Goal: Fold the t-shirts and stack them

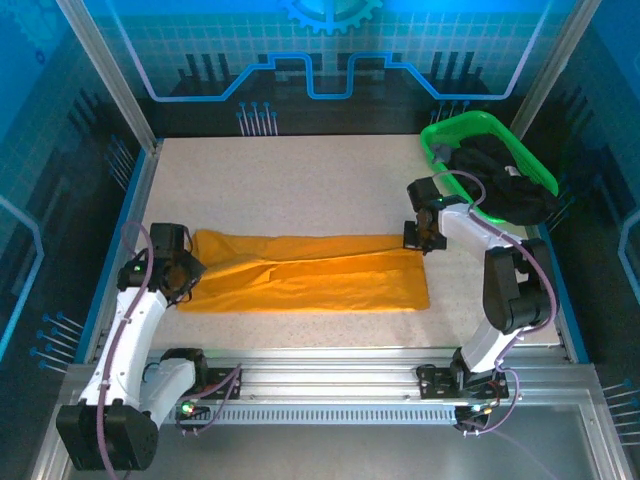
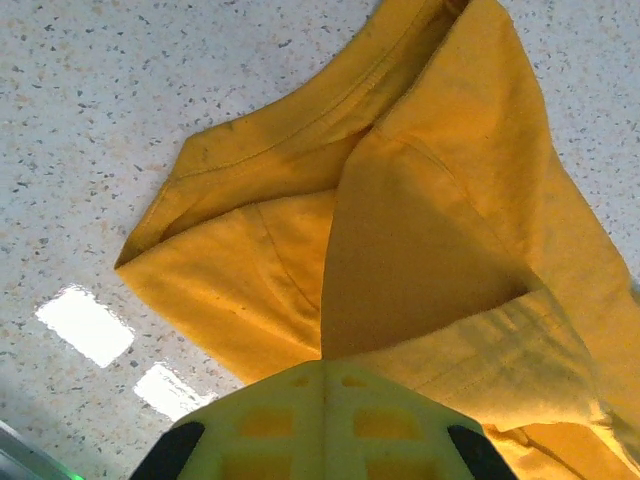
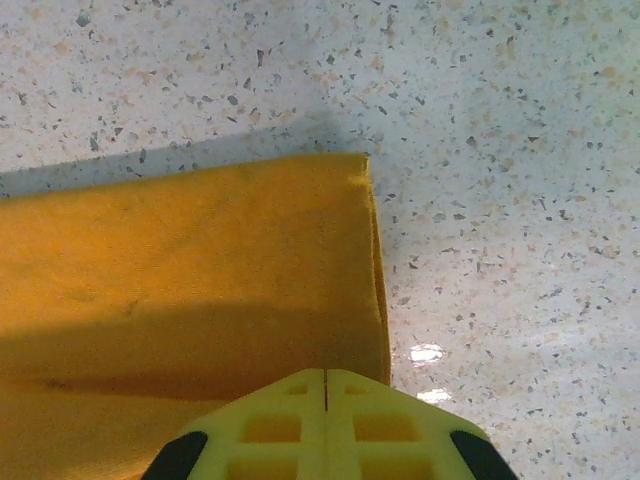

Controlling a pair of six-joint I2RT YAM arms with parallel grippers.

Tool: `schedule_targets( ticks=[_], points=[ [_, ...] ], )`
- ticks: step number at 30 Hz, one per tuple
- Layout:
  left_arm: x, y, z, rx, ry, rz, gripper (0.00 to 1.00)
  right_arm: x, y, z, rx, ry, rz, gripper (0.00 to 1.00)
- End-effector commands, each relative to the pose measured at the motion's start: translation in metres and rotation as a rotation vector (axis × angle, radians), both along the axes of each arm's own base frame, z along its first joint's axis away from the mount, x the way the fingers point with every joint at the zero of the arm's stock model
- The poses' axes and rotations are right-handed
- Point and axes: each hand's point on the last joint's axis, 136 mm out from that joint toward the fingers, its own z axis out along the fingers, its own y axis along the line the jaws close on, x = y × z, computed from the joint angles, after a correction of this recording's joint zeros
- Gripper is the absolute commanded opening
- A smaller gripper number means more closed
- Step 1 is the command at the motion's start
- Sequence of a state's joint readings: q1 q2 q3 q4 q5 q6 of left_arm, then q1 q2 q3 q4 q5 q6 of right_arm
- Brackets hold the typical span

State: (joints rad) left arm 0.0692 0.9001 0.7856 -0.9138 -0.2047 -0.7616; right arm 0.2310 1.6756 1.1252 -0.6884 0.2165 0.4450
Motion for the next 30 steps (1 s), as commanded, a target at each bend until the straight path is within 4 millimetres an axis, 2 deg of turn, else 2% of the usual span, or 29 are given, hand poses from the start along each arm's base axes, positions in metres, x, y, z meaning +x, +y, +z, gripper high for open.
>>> schedule_targets(
  ticks=[1,7,12,15,22,26,30],
  points=[
    [-0.017,0.005,-0.010,0.009,0.055,0.045,0.00,-0.015,-0.004,-0.001,-0.036,0.032,-0.020,0.00],
    [-0.029,-0.001,-0.025,-0.023,0.106,0.069,0.00,-0.024,-0.006,-0.011,-0.038,0.069,-0.042,0.01],
    [-0.034,-0.005,-0.033,-0.044,0.132,0.073,0.00,-0.024,-0.006,-0.014,-0.038,0.077,-0.055,0.06],
    [-0.033,-0.008,-0.037,-0.061,0.135,0.066,0.00,-0.025,-0.007,-0.015,-0.044,0.089,-0.065,0.14],
    [-0.039,-0.015,-0.039,-0.098,0.152,0.090,0.00,-0.021,-0.007,-0.003,-0.037,0.051,-0.084,0.27],
    [-0.044,-0.019,-0.038,-0.123,0.153,0.111,0.00,-0.018,-0.001,0.005,-0.009,0.029,-0.089,0.28],
    [-0.047,-0.018,-0.034,-0.113,0.155,0.121,0.00,-0.017,0.006,0.004,0.024,0.036,-0.106,0.28]
  ],
)
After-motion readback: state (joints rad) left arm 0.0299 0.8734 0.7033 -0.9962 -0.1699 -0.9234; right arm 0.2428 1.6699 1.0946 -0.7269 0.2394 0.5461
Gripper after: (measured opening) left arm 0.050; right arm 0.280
